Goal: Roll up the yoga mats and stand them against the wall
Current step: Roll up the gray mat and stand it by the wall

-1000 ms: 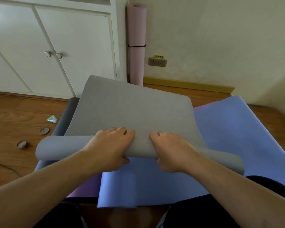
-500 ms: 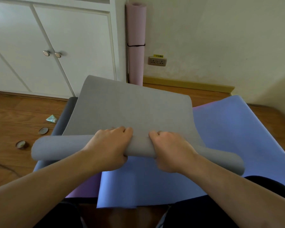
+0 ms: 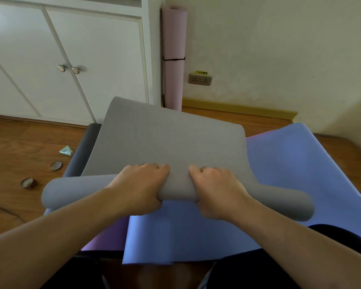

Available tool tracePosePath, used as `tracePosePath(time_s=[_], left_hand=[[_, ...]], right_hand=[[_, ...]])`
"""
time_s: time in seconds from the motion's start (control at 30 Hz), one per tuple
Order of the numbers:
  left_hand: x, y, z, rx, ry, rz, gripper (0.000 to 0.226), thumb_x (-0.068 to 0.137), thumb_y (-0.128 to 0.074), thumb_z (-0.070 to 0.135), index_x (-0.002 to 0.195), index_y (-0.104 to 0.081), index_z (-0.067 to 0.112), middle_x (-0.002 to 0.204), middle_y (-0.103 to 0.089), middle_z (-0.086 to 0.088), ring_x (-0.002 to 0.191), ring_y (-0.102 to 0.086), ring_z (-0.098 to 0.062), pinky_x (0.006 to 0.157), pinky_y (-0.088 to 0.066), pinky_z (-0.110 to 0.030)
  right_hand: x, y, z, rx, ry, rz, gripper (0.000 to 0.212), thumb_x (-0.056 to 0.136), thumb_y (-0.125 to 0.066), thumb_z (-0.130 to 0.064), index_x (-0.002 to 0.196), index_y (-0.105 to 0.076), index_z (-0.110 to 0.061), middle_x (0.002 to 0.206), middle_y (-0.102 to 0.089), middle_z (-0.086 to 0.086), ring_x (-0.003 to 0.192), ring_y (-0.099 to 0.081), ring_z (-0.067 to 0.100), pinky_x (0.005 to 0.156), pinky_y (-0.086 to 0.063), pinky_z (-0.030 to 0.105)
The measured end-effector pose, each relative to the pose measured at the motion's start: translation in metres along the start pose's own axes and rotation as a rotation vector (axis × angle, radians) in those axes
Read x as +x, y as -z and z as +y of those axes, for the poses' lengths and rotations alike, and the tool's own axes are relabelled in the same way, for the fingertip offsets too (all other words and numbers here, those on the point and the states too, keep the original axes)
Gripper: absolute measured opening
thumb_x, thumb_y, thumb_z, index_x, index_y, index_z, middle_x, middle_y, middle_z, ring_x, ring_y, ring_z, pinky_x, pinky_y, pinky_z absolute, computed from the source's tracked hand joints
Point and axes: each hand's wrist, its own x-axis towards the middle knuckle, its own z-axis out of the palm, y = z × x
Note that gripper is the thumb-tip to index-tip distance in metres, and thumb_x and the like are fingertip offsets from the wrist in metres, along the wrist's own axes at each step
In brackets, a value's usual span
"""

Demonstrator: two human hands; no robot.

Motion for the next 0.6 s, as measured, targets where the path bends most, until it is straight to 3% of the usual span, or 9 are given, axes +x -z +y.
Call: tracePosePath(time_s=[0.07, 0.17, 0.33, 0.47, 0.6], left_hand=[[0.0, -0.005, 0.003, 0.079, -0.026, 0.082, 0.044, 0.082, -0.067, 0.038, 0.115, -0.042, 0.026, 0.11, -0.06, 0.006, 0.103, -0.064, -0.024, 0.068, -0.039, -0.035], [0.004, -0.001, 0.004, 0.068, -0.013, 0.096, 0.034, 0.083, -0.063, 0.027, 0.103, -0.035, 0.025, 0.105, -0.062, 0.004, 0.096, -0.065, -0.025, 0.066, -0.038, -0.034], [0.007, 0.008, -0.004, -0.074, 0.044, -0.045, 0.035, 0.079, -0.066, 0.033, 0.101, -0.04, 0.026, 0.088, -0.052, 0.007, 0.078, -0.057, -0.024, 0.064, -0.041, -0.033], [0.003, 0.001, -0.003, -0.066, 0.008, -0.023, 0.041, 0.078, -0.065, 0.036, 0.109, -0.041, 0.027, 0.1, -0.059, 0.008, 0.088, -0.063, -0.024, 0.066, -0.045, -0.036], [0.003, -0.01, 0.004, 0.017, -0.024, 0.15, 0.038, 0.079, -0.067, 0.033, 0.104, -0.041, 0.024, 0.101, -0.059, 0.005, 0.094, -0.064, -0.025, 0.064, -0.039, -0.034]], right_hand=[[0.0, 0.004, 0.003, 0.041, -0.026, -0.024, 0.039, 0.086, -0.069, -0.028, 0.104, -0.035, -0.022, 0.104, -0.066, 0.007, 0.09, -0.068, 0.035, 0.064, -0.038, 0.038], [0.001, 0.006, 0.004, 0.062, -0.027, 0.018, 0.039, 0.085, -0.069, -0.03, 0.111, -0.041, -0.021, 0.104, -0.065, 0.005, 0.091, -0.067, 0.034, 0.064, -0.038, 0.038], [0.0, 0.002, 0.003, -0.047, -0.009, 0.123, 0.077, 0.068, -0.091, -0.046, 0.127, -0.048, -0.022, 0.102, -0.065, 0.002, 0.088, -0.066, 0.03, 0.066, -0.047, 0.039], [0.002, 0.001, 0.0, -0.022, -0.01, 0.03, 0.046, 0.087, -0.072, -0.032, 0.119, -0.042, -0.02, 0.106, -0.064, 0.005, 0.093, -0.068, 0.034, 0.065, -0.04, 0.038], [0.003, 0.004, 0.005, 0.03, -0.041, -0.01, 0.038, 0.086, -0.068, -0.032, 0.11, -0.042, -0.021, 0.103, -0.064, 0.006, 0.09, -0.068, 0.035, 0.064, -0.04, 0.038]])
